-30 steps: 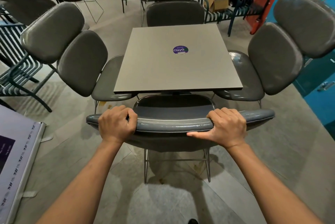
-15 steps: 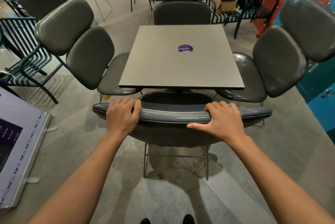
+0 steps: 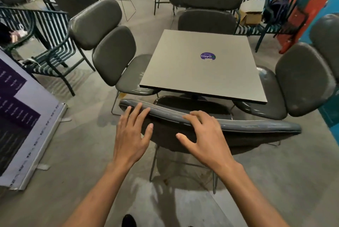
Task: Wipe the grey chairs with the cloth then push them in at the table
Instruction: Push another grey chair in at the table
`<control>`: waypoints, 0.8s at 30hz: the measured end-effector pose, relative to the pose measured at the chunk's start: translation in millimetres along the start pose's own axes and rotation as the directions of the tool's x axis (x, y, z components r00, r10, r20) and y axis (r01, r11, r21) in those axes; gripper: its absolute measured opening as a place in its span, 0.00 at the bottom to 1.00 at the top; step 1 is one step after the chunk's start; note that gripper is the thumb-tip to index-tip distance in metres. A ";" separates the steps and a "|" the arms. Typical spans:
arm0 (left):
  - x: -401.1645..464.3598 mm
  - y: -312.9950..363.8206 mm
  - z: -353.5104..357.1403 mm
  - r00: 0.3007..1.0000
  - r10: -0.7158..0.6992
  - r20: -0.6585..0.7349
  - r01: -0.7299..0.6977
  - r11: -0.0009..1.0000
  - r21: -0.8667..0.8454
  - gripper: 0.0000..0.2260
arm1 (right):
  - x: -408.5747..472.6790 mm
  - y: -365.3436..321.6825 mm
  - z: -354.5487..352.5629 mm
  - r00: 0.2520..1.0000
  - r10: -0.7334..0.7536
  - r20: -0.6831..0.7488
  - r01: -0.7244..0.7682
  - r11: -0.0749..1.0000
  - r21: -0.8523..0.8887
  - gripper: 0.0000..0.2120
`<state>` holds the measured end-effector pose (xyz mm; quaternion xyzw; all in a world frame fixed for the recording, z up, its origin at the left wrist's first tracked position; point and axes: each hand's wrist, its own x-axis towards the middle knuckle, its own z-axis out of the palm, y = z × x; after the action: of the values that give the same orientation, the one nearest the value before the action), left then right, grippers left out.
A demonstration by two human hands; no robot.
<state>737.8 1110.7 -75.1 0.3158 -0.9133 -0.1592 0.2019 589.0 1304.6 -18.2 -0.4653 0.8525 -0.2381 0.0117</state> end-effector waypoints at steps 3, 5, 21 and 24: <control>-4.9 -27.9 -16.5 0.999 -0.032 0.002 0.032 0.999 -0.030 0.25 | 12.4 -39.3 17.6 0.999 0.000 0.034 -0.001 0.999 0.036 0.26; -8.0 -52.3 -31.5 0.999 -0.054 0.002 0.054 0.998 -0.045 0.26 | 21.6 -68.6 30.6 0.998 0.009 0.056 -0.012 0.998 0.066 0.27; -5.2 -250.0 -132.0 0.980 -0.201 -0.006 0.200 0.975 -0.103 0.25 | 103.5 -241.9 154.3 0.985 0.034 0.166 -0.078 0.960 0.270 0.29; 6.3 -274.6 -138.1 0.973 -0.232 -0.005 0.230 0.968 -0.098 0.25 | 122.7 -254.8 172.2 0.984 0.020 0.178 -0.072 0.955 0.289 0.30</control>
<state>938.8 878.1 -68.4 0.4111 -0.8599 -0.2230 0.2044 761.8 1023.0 -40.0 -0.4573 0.8138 -0.3207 0.1606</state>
